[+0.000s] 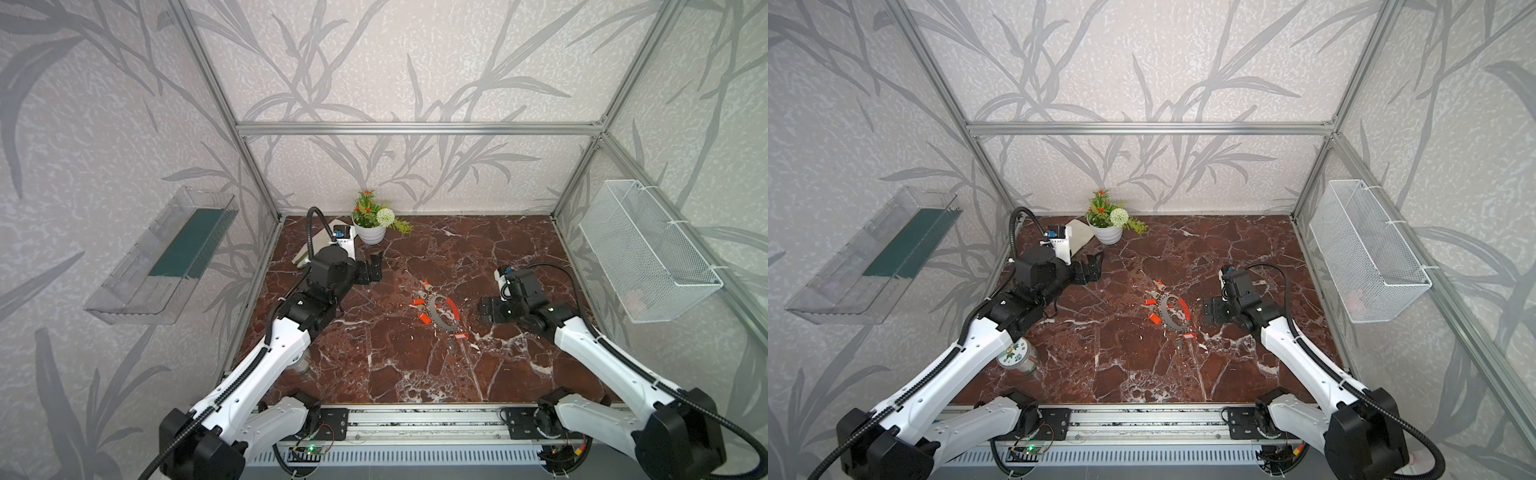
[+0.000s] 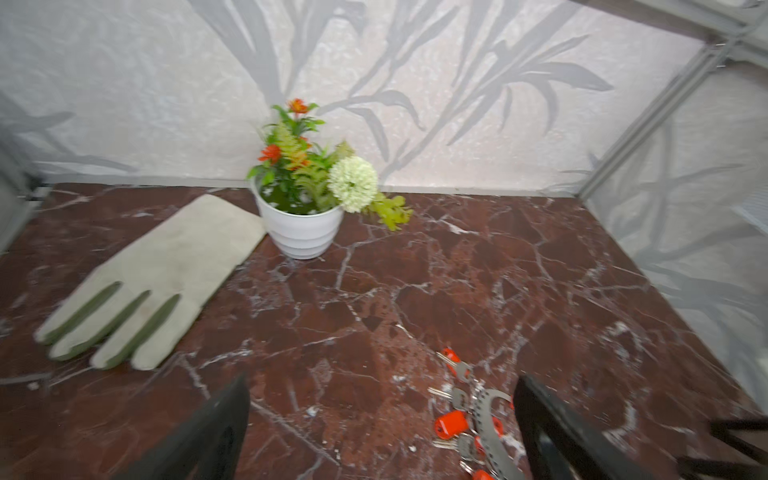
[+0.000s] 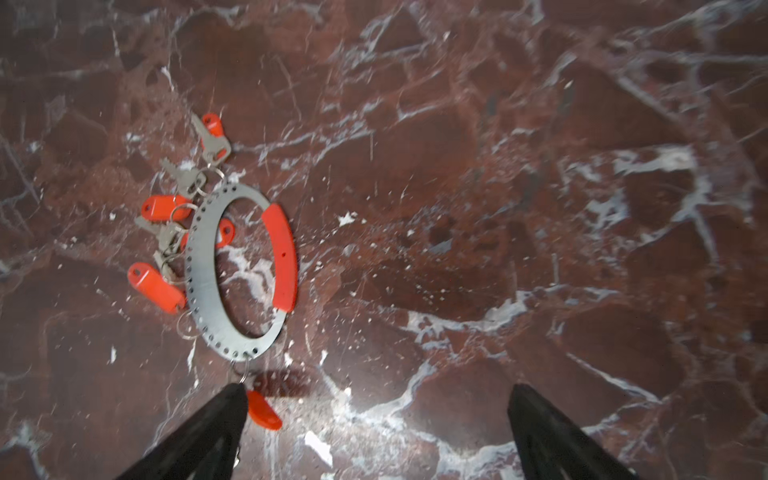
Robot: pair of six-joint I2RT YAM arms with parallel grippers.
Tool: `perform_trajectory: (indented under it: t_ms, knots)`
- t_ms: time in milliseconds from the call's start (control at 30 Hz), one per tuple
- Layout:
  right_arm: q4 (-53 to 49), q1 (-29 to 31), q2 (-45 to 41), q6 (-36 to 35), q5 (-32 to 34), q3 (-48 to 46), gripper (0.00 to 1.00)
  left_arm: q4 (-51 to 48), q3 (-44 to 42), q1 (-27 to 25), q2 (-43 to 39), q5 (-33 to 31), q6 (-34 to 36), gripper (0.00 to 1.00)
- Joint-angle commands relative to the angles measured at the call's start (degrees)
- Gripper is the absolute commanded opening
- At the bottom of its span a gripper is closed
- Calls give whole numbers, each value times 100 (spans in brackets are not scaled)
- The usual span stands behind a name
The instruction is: Put the keys on the keyring
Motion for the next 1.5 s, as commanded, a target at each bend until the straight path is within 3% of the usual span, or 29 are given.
perform_trajectory:
  t_ms: [0, 167, 267, 333, 400, 567, 833, 967, 1100, 1233, 1300, 1467]
  knots:
    - [1293, -36, -334, 3, 1181, -435, 99, -136, -271, 36, 319, -1641, 349, 99]
    - [2787, -70, -354, -567, 2321, -1057, 99, 495, -775, 204, 930, -2951, 733, 99]
    - [3850, -204, -28, -1070, 2821, -1412, 99, 991, -1046, 530, 1413, -3172, 795, 99]
    - [4469, -362, 297, -1304, 2890, -1585, 99, 1100, -1013, 830, 1767, -3074, 647, 99]
    - [4868, -574, 670, -1340, 2836, -1662, 99, 523, -614, 993, 2040, -3182, 402, 99]
    - [5160, -862, 1619, -1326, 2773, -1398, 99, 1829, -860, 1084, 2627, -3566, 1115, 99]
    - [5269, -1276, 2440, -1571, 1950, -762, 99, 2905, -1180, 1498, 3063, -3134, 1503, 99]
    - [5200, -1336, 2591, -1646, 1548, -594, 99, 4384, -1862, 1846, 2946, -2201, 1561, 99]
    - [6516, -1362, 2542, -1745, 1220, -1303, 99, 4697, -2289, 2242, 2631, -1258, 1293, 99]
    - [7466, -1364, 2440, -1692, 1356, -1832, 99, 5782, -2921, 2375, 2623, -484, 1396, 99]
    - [7347, -1379, 2474, -1730, 1162, -1759, 99, 6235, -3047, 2379, 2812, -410, 1466, 99]
    - [7873, -1388, 2810, -1948, 688, -1909, 99, 6076, -3011, 2403, 2752, -379, 1427, 99]
